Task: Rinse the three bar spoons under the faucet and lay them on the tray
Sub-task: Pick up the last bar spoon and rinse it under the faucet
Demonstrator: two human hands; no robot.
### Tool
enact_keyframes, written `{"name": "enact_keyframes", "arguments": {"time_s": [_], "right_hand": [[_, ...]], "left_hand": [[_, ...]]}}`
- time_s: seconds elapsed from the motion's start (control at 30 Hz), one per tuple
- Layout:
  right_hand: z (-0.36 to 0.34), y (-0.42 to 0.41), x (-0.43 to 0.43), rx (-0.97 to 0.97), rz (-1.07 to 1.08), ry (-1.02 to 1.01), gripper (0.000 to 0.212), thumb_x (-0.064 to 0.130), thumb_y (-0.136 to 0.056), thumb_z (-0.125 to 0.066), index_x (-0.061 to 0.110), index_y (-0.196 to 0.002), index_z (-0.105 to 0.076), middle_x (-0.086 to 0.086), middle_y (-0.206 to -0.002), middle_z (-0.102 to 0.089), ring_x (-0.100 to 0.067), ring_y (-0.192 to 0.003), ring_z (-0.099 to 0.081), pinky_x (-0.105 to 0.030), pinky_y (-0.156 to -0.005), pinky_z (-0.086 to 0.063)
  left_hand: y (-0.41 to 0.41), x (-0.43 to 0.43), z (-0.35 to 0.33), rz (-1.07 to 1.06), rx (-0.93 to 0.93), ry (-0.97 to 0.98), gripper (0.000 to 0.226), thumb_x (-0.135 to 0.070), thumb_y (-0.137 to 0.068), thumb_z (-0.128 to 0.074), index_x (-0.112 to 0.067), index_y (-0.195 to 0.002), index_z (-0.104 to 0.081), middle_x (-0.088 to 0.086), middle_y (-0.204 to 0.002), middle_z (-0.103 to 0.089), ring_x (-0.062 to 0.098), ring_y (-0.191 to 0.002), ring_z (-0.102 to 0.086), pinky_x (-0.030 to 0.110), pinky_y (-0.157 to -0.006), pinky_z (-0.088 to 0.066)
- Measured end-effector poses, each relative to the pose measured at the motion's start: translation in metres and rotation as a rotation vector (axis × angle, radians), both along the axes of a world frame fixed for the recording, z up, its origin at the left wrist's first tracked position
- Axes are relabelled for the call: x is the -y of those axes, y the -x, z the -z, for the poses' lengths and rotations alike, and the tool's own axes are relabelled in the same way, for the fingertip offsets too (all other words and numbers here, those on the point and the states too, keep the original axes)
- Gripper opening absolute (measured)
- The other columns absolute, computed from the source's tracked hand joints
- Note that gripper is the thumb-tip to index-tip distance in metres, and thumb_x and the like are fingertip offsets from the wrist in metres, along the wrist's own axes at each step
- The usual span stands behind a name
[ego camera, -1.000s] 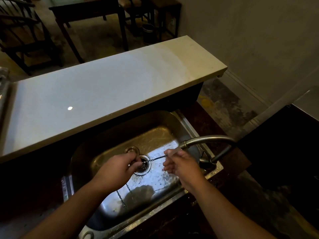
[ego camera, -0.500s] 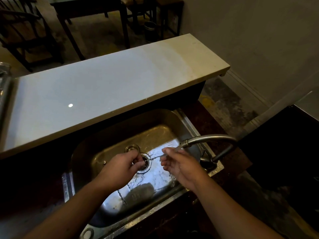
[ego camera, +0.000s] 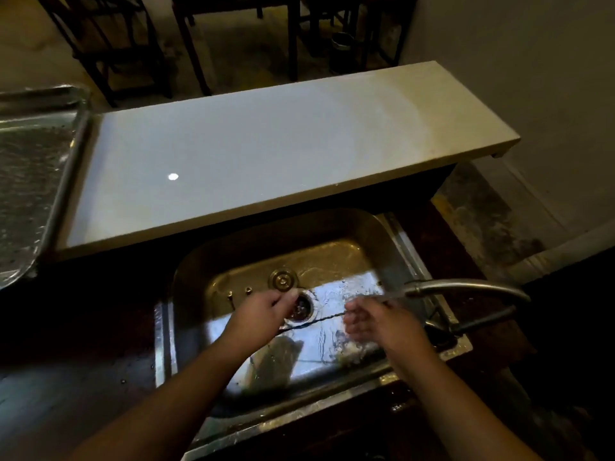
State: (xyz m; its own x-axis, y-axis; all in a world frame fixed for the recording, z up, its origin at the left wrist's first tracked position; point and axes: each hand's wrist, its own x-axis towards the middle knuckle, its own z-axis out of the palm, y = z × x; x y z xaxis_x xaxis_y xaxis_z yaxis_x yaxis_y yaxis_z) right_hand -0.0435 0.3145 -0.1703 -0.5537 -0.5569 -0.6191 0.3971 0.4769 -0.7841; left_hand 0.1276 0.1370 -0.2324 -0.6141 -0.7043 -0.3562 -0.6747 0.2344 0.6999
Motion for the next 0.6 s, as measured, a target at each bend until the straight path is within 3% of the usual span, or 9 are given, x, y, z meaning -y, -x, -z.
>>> {"name": "enact_keyframes", "arguments": {"time_s": [0.07, 0.13, 0.2, 0.23, 0.37, 0.47, 0.53, 0.6], "right_hand": [[-0.002, 0.001, 0.0, -0.171, -0.065, -0.116, 0.033, 0.025, -0.1, -0.062, 0.013, -0.074, -0.08, -0.008, -0.069, -0.079, -0.02, -0.062, -0.075, -0.038, -0.069, -0.059], [-0.007, 0.001, -0.001, -0.345, -0.152, -0.207, 0.032, 0.031, -0.099, -0.062, 0.022, -0.074, -0.08, 0.003, -0.065, -0.078, -0.015, -0.061, -0.074, -0.04, -0.072, -0.06], [-0.02, -0.001, -0.002, -0.501, -0.267, -0.271, 0.023, 0.043, -0.095, -0.061, 0.045, -0.08, -0.078, 0.021, -0.067, -0.075, -0.003, -0.062, -0.071, -0.032, -0.065, -0.053], [-0.025, -0.003, 0.0, -0.539, -0.321, -0.289, 0.021, 0.045, -0.094, -0.06, 0.056, -0.081, -0.073, 0.027, -0.067, -0.073, 0.001, -0.062, -0.07, -0.03, -0.064, -0.051], [-0.033, -0.002, 0.008, -0.532, -0.369, -0.34, 0.015, 0.051, -0.092, -0.058, 0.059, -0.088, -0.071, 0.024, -0.074, -0.077, -0.015, -0.079, -0.076, -0.047, -0.084, -0.059], [-0.037, 0.003, 0.012, -0.546, -0.412, -0.352, 0.021, 0.063, -0.084, -0.051, 0.059, -0.09, -0.07, 0.028, -0.075, -0.075, -0.012, -0.079, -0.075, -0.047, -0.086, -0.058], [-0.04, 0.007, 0.015, -0.544, -0.401, -0.336, 0.023, 0.063, -0.08, -0.052, 0.056, -0.088, -0.072, 0.025, -0.074, -0.076, -0.011, -0.077, -0.075, -0.046, -0.084, -0.059], [-0.04, 0.011, 0.015, -0.538, -0.385, -0.321, 0.019, 0.059, -0.081, -0.056, 0.054, -0.086, -0.074, 0.023, -0.074, -0.077, -0.008, -0.074, -0.075, -0.044, -0.081, -0.06]], "left_hand": [[-0.011, 0.014, 0.026, -0.166, 0.156, 0.037, 0.049, -0.063, -0.093, -0.054, -0.02, -0.069, -0.063, 0.0, -0.063, -0.067, 0.024, -0.07, -0.069, 0.031, -0.057, -0.048], [-0.019, 0.021, 0.053, -0.254, 0.3, 0.045, 0.036, -0.055, -0.092, -0.061, -0.019, -0.091, -0.066, 0.005, -0.086, -0.075, 0.032, -0.092, -0.072, 0.032, -0.068, -0.051], [-0.022, 0.023, 0.08, -0.373, 0.391, -0.036, 0.055, -0.052, -0.087, -0.07, -0.013, -0.123, -0.057, 0.014, -0.117, -0.071, 0.037, -0.112, -0.066, 0.037, -0.086, -0.052], [-0.023, 0.023, 0.094, -0.439, 0.427, -0.082, 0.067, -0.052, -0.084, -0.075, -0.01, -0.13, -0.051, 0.015, -0.126, -0.067, 0.037, -0.118, -0.064, 0.039, -0.092, -0.051], [-0.02, 0.023, 0.139, -0.581, 0.526, -0.137, 0.088, -0.058, -0.074, -0.082, -0.008, -0.134, -0.043, 0.014, -0.135, -0.053, 0.035, -0.124, -0.059, 0.043, -0.096, -0.051], [-0.021, 0.022, 0.16, -0.568, 0.526, -0.115, 0.092, -0.055, -0.071, -0.086, -0.008, -0.137, -0.042, 0.014, -0.136, -0.054, 0.035, -0.125, -0.058, 0.042, -0.098, -0.05], [-0.021, 0.024, 0.166, -0.532, 0.566, -0.083, 0.082, -0.048, -0.074, -0.087, -0.008, -0.134, -0.047, 0.011, -0.133, -0.058, 0.034, -0.122, -0.06, 0.041, -0.095, -0.051], [-0.019, 0.027, 0.167, -0.492, 0.607, -0.064, 0.052, -0.035, -0.085, -0.08, -0.009, -0.124, -0.057, 0.01, -0.128, -0.065, 0.031, -0.118, -0.064, 0.038, -0.092, -0.053]]}}
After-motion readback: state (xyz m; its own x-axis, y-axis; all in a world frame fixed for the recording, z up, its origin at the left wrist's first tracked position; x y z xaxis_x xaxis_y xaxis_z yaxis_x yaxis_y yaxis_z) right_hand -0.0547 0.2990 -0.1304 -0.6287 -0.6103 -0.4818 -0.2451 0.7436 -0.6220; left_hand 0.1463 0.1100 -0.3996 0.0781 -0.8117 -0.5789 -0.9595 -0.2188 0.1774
